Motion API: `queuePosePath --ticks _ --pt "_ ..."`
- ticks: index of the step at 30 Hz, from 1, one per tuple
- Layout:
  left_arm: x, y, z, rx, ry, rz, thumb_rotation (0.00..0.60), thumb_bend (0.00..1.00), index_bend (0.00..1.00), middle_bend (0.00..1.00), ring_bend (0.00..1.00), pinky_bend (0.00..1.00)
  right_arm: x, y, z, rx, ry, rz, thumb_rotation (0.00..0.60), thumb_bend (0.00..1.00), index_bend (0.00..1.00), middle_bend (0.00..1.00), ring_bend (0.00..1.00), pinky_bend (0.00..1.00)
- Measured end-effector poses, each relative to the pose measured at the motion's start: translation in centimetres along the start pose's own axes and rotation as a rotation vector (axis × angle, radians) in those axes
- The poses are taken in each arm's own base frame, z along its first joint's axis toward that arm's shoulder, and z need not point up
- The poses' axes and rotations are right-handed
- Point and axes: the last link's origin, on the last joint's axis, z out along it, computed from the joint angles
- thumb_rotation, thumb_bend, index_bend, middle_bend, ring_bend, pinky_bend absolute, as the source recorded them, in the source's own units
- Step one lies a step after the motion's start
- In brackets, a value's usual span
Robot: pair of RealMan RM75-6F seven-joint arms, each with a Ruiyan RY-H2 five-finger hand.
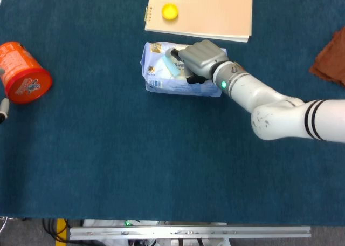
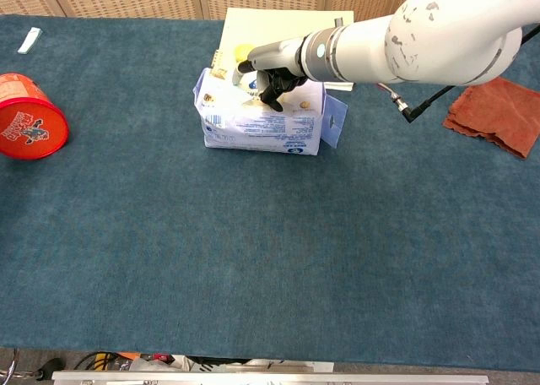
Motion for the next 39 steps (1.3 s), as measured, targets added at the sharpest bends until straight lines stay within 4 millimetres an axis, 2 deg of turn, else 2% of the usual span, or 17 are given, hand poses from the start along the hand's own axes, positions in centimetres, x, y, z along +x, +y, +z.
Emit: queuePosePath --ticks 11,26,32,35,39 --pt "0.1 0.1 0.0 -0.007 0.006 -0.005 0.6 0.36 0.25 0.5 0.53 0.65 0.2 -0.6 -0.9 0.029 0.012 0.003 0.504 1.0 0.12 1.0 1.0 1.0" --pt "0.2 -0.5 -0.5 0.013 0.009 -0.004 0.6 0.36 0.25 0.5 0.53 0.65 0.0 -1.0 0.0 0.027 -0.001 0.002 0.507 1.0 0.12 1.0 1.0 1.0" --pt "0.5 -0.4 -0.4 0.007 0.019 -0.009 0.6 0.36 0.25 0.5 0.53 0.65 0.8 -0.7 -1.5 0.039 0.032 0.008 0.507 1.0 0.12 1.0 1.0 1.0" --pt "0.5 -0.3 -0.4 0.004 0.024 -0.011 0.6 0.36 0.25 0.5 0.53 0.65 1.2 0.0 -2.9 0.043 0.064 0.009 0.507 1.0 0.12 1.0 1.0 1.0" --pt "0.5 -0.3 -0.2 0.0 0.029 -0.016 0.6 0.36 0.25 0.5 0.53 0.65 1.1 2.1 -5.8 0.031 0.117 0.005 0.507 1.0 0.11 1.0 1.0 1.0"
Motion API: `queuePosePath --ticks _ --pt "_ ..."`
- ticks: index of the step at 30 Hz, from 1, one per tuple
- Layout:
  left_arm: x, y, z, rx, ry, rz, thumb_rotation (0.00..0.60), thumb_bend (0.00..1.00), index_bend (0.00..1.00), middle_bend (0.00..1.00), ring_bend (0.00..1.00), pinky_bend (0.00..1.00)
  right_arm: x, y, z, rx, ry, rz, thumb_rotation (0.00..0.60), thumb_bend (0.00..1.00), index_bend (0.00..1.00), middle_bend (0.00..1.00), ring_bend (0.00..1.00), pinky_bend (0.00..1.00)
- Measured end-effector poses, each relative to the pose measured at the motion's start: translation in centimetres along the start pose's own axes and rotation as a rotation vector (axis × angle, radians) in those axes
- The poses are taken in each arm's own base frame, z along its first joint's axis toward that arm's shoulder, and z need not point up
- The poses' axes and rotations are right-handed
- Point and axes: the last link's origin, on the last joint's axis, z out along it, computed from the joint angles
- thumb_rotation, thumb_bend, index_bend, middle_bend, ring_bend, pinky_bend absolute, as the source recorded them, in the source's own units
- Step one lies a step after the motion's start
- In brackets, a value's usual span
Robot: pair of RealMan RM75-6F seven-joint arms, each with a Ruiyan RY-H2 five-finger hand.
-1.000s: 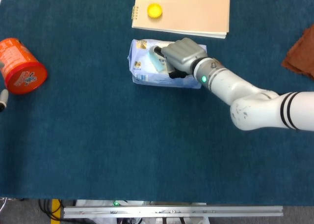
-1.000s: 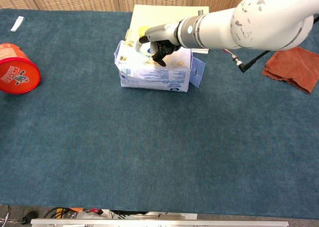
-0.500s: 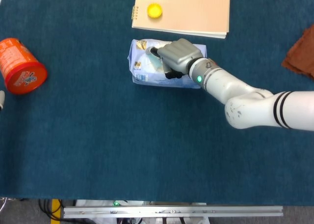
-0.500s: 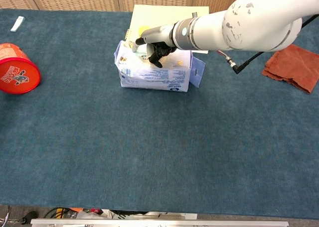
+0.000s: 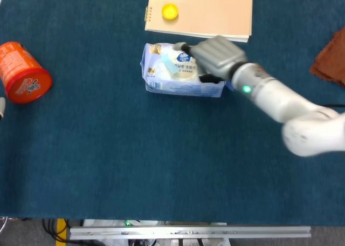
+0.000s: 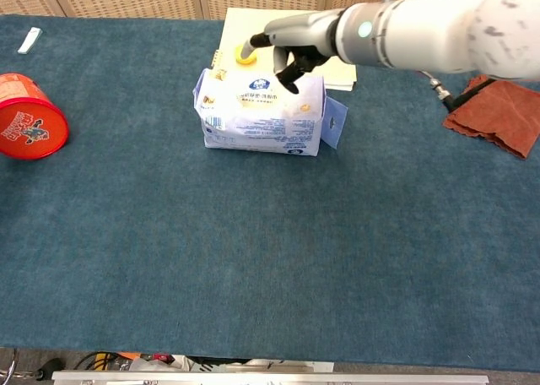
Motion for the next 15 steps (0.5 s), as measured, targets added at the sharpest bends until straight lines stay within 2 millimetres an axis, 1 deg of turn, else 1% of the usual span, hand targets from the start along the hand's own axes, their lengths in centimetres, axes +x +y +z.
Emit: queuePosePath --ticks 2,3,6,10,12,14,15 --pt "0.0 0.0 0.1 -0.002 0.002 0.0 0.6 0.36 0.25 0.5 0.53 0.65 0.1 1.4 -1.6 -0.02 0.026 -0.005 0.506 0.99 0.11 1.0 1.0 1.0" --pt "0.0 0.1 0.2 -0.004 0.004 0.001 0.6 0.36 0.25 0.5 0.53 0.65 0.1 2.4 -2.7 -0.039 0.045 -0.009 0.504 0.98 0.11 1.0 1.0 1.0" --pt "0.1 0.1 0.3 -0.006 0.012 0.0 0.6 0.36 0.25 0.5 0.53 0.65 0.0 4.8 -5.4 -0.09 0.098 -0.018 0.507 0.86 0.11 1.0 1.0 1.0" --pt "0.1 0.3 0.4 -0.011 0.017 0.006 0.6 0.36 0.25 0.5 0.53 0.6 -0.9 7.8 -9.0 -0.161 0.166 -0.033 0.507 0.73 0.11 0.99 1.0 1.0" --pt "0.0 0.5 0.5 -0.016 0.015 0.014 0.6 0.36 0.25 0.5 0.53 0.58 -1.9 9.4 -10.9 -0.205 0.197 -0.047 0.508 0.65 0.11 0.95 0.96 1.0" --pt "0.0 0.7 0.5 -0.022 0.014 0.021 0.6 0.36 0.25 0.5 0.53 0.56 -2.7 10.6 -12.6 -0.244 0.224 -0.062 0.509 0.59 0.11 0.87 0.87 1.0" --pt "-0.1 0.9 0.6 -0.024 0.013 0.023 0.6 0.36 0.25 0.5 0.53 0.55 -3.3 11.4 -13.7 -0.27 0.242 -0.071 0.509 0.58 0.11 0.83 0.83 1.0"
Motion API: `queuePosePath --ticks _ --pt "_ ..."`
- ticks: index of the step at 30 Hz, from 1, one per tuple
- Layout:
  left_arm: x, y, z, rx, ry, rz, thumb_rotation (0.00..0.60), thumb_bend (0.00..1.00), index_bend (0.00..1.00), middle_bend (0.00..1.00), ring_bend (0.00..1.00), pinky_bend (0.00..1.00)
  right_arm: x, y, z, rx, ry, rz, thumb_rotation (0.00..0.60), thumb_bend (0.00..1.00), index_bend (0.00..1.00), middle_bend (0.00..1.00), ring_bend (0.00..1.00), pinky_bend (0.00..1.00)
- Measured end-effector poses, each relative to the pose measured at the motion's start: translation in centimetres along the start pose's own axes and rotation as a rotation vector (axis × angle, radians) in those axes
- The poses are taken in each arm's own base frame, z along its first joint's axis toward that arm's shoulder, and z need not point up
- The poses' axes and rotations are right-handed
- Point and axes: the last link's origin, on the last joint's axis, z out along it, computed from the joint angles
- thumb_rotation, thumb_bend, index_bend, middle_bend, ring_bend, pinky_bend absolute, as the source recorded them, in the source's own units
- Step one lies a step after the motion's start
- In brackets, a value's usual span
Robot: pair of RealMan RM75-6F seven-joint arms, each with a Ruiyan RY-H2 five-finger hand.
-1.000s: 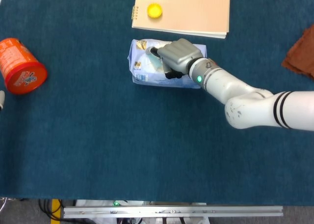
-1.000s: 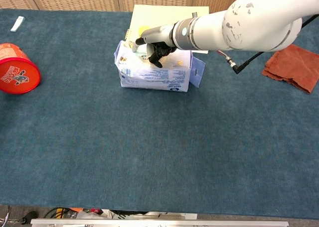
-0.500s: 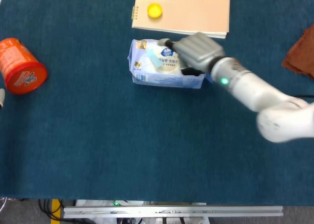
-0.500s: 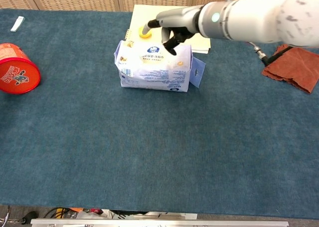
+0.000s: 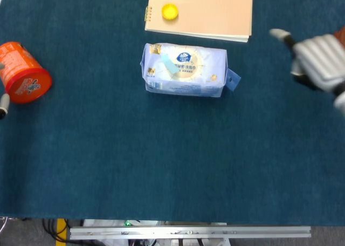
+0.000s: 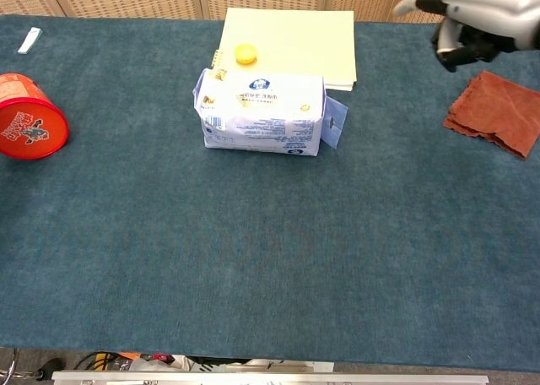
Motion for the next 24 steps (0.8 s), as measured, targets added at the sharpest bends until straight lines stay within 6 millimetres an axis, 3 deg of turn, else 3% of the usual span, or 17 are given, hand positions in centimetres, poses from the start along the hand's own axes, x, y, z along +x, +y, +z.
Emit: queuePosePath --ticks 3,8,13,18,24 --pt "-0.1 0.2 0.0 -0.002 0.003 -0.001 0.6 0.36 0.25 0.5 0.52 0.52 -0.9 2.3 -2.5 -0.065 0.051 -0.01 0.508 0.56 0.11 0.7 0.69 0.96" --pt "-0.6 0.3 -0.5 0.002 0.005 0.004 0.6 0.36 0.25 0.5 0.51 0.47 -3.1 5.8 -6.3 -0.166 0.128 0.001 0.508 0.56 0.09 0.5 0.46 0.7" --pt "-0.4 0.4 -1.1 -0.005 0.029 0.015 0.6 0.36 0.25 0.47 0.46 0.43 -5.5 9.2 -9.5 -0.24 0.211 -0.047 0.511 0.55 0.04 0.35 0.3 0.52" --pt "-0.5 0.4 -2.1 -0.029 0.055 0.027 0.6 0.36 0.25 0.47 0.45 0.42 -7.7 10.9 -12.2 -0.279 0.259 -0.062 0.512 0.52 0.01 0.33 0.27 0.5" --pt "-0.7 -0.2 -3.7 -0.018 0.043 0.031 0.6 0.36 0.25 0.47 0.45 0.41 -9.1 11.2 -14.6 -0.31 0.278 -0.032 0.512 0.5 0.01 0.33 0.27 0.5"
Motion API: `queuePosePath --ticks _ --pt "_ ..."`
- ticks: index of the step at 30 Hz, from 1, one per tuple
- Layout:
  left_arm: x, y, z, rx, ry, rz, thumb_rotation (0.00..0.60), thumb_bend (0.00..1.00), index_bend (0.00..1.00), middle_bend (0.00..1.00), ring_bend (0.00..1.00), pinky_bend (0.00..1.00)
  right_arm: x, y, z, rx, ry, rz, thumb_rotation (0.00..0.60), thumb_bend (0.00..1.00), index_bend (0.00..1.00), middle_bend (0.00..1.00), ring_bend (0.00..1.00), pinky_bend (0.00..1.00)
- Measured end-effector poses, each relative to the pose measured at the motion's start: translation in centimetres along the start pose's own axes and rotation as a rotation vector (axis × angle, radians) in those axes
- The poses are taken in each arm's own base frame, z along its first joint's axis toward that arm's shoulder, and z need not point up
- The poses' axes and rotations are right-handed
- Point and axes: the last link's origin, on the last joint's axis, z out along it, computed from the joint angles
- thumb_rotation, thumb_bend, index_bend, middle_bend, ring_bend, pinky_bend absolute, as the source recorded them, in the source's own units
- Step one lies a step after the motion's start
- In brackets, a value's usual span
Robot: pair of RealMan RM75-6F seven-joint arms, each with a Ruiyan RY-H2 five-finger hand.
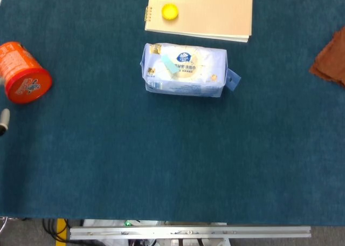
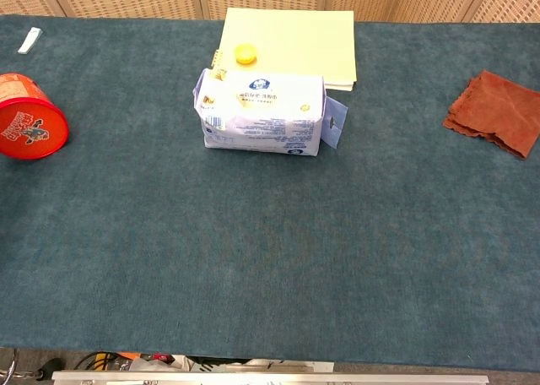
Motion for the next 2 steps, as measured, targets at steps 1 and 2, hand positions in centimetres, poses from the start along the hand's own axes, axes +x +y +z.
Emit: queuePosePath --ticks 1,2 --pt "-0.04 -0.04 -0.28 0.0 -0.004 0.002 0.6 0.36 0.25 0.47 0.45 0.41 0.01 0.07 -0.28 -0.001 0.003 0.001 0.512 0.5 0.01 0.33 0.27 0.5" --pt "-0.09 -0.06 -0.57 -0.001 -0.009 0.005 0.6 0.36 0.25 0.47 0.45 0.41 0.07 0.15 -0.6 -0.003 0.007 0.003 0.511 0.5 0.01 0.33 0.27 0.5"
